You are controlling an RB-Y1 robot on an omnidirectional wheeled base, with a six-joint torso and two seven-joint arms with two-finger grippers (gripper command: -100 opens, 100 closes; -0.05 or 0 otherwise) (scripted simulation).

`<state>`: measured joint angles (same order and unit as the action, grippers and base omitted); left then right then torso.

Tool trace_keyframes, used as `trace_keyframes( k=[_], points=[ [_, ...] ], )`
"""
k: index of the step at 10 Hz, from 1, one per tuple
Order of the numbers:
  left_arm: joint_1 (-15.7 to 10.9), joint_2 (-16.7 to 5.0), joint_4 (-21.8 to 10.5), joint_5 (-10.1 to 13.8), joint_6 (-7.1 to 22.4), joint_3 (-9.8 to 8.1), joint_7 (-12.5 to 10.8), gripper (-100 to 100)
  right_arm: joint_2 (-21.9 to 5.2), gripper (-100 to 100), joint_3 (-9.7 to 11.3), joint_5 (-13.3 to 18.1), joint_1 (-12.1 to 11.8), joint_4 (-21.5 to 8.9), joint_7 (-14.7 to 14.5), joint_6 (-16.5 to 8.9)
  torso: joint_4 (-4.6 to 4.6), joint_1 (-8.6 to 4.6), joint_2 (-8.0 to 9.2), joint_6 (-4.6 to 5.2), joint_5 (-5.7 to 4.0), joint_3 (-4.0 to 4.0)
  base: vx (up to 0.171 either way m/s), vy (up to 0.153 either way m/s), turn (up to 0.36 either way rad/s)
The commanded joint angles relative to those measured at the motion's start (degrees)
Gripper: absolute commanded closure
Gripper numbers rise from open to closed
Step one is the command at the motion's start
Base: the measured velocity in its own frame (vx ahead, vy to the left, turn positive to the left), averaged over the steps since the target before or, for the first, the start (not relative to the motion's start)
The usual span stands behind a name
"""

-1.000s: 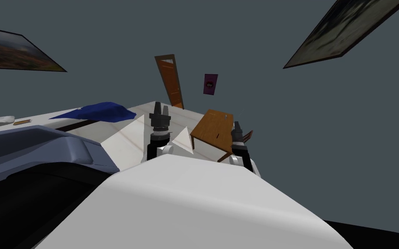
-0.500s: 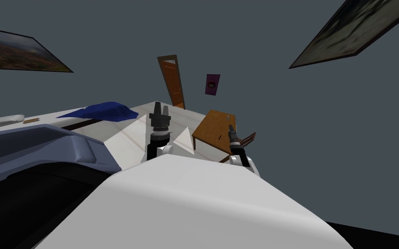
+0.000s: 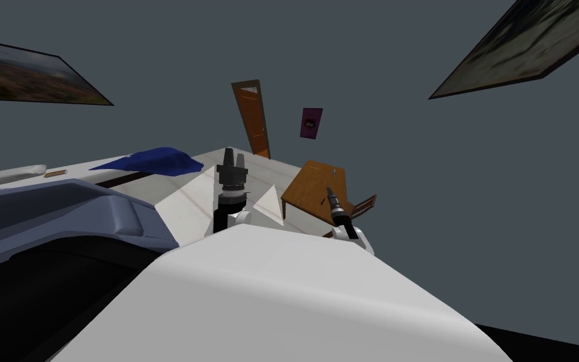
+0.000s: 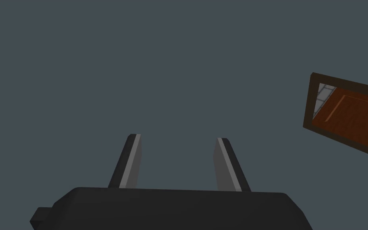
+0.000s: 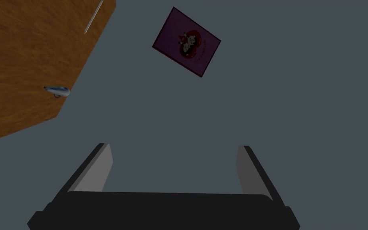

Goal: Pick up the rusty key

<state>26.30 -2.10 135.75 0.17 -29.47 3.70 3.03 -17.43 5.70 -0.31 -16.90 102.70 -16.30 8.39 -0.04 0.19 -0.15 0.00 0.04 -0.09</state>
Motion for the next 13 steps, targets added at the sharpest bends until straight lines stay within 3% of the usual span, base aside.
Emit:
trace_keyframes(
  k=[1, 4, 5, 9, 10, 12, 13],
  points=[
    [0.0, 0.0, 0.0, 0.0, 0.0, 0.0, 0.0, 0, -0.79, -100, 0.13, 0.01, 0.95, -1.68, -0.14, -1.29, 0.0, 0.0, 0.0, 0.0, 0.0, 0.0, 0.028, 0.042, 0.025],
    [0.0, 0.0, 0.0, 0.0, 0.0, 0.0, 0.0, 0, -2.84, -100, 1.19, 0.63, 2.83, -5.8, -1.14, -4.72, 0.01, -0.07, 0.05, 0.01, -0.01, 0.03, 0.027, 0.04, 0.039],
    [0.0, 0.0, 0.0, 0.0, 0.0, 0.0, 0.0, 0, -2.84, -100, 1.19, 0.63, 2.83, -6.8, -1.14, -4.72, 0.01, -0.02, 0.04, 0.0, 0.0, 0.02, 0.022, 0.045, 0.02],
    [0.0, 0.0, 0.0, 0.0, 0.0, 0.0, 0.0, 0, -5.7, -100, 2.82, 1.54, 5.62, -13.5, -2.59, -9.83, 0.0, -0.01, -0.01, 0.02, 0.01, -0.01, 0.04, 0.052, 0.045],
    [0.0, 0.0, 0.0, 0.0, 0.0, 0.0, 0.0, 0, -5.7, -100, 2.82, 1.54, 5.62, -14.39, -2.59, -9.83, 0.0, 0.0, -0.01, 0.0, 0.01, -0.01, 0.032, 0.039, 0.021],
    [0.0, 0.0, 0.0, 0.0, 0.0, 0.0, 0.0, 0, -7.58, -100, 3.9, 2.12, 7.4, -18.26, -3.47, -13.1, 0.0, -0.07, 0.01, 0.01, -0.01, 0.0, 0.044, 0.042, 0.063],
    [0.0, 0.0, 0.0, 0.0, 0.0, 0.0, 0.0, 0, -7.58, -100, 3.9, 2.12, 7.4, -19.29, -3.47, -13.1, 0.0, -0.02, -0.02, 0.01, 0.0, -0.01, 0.037, 0.052, 0.019]
  ],
)
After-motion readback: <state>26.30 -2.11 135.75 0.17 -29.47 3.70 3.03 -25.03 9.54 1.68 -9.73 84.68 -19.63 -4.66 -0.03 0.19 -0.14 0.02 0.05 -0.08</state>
